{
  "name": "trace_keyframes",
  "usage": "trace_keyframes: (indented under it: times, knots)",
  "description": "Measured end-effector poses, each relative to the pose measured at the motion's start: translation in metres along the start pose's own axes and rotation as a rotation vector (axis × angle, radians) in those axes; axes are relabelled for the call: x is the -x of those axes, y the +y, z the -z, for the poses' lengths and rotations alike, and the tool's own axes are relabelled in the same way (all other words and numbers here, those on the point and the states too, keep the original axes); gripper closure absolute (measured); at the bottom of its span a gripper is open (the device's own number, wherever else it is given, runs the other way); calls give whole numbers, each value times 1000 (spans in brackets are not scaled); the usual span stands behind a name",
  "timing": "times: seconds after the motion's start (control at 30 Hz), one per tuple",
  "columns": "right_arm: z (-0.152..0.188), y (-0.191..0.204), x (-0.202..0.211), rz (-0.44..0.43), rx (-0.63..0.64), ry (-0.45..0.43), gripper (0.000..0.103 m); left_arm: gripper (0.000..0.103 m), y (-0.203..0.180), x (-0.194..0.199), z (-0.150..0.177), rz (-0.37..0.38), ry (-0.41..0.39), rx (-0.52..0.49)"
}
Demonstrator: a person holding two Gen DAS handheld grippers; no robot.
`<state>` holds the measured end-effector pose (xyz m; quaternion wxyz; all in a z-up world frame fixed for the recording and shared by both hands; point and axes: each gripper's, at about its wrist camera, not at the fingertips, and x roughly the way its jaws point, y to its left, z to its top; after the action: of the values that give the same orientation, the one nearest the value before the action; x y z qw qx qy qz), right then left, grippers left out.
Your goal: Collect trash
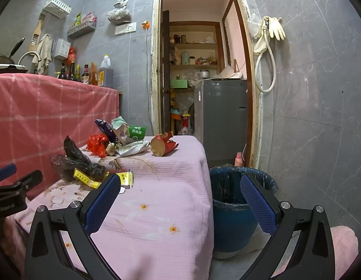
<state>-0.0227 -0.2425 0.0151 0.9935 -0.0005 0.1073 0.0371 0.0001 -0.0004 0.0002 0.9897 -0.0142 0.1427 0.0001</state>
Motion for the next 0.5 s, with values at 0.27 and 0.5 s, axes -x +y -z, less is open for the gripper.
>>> trace_keyframes:
  times: [0.27,0.5]
  knots:
    - [0,0,1,-1,-1,0,0,2,0,0,0,-3,0,3]
    - [-1,-1,1,-1,-2,0,0,2,0,0,0,-1,-1,2]
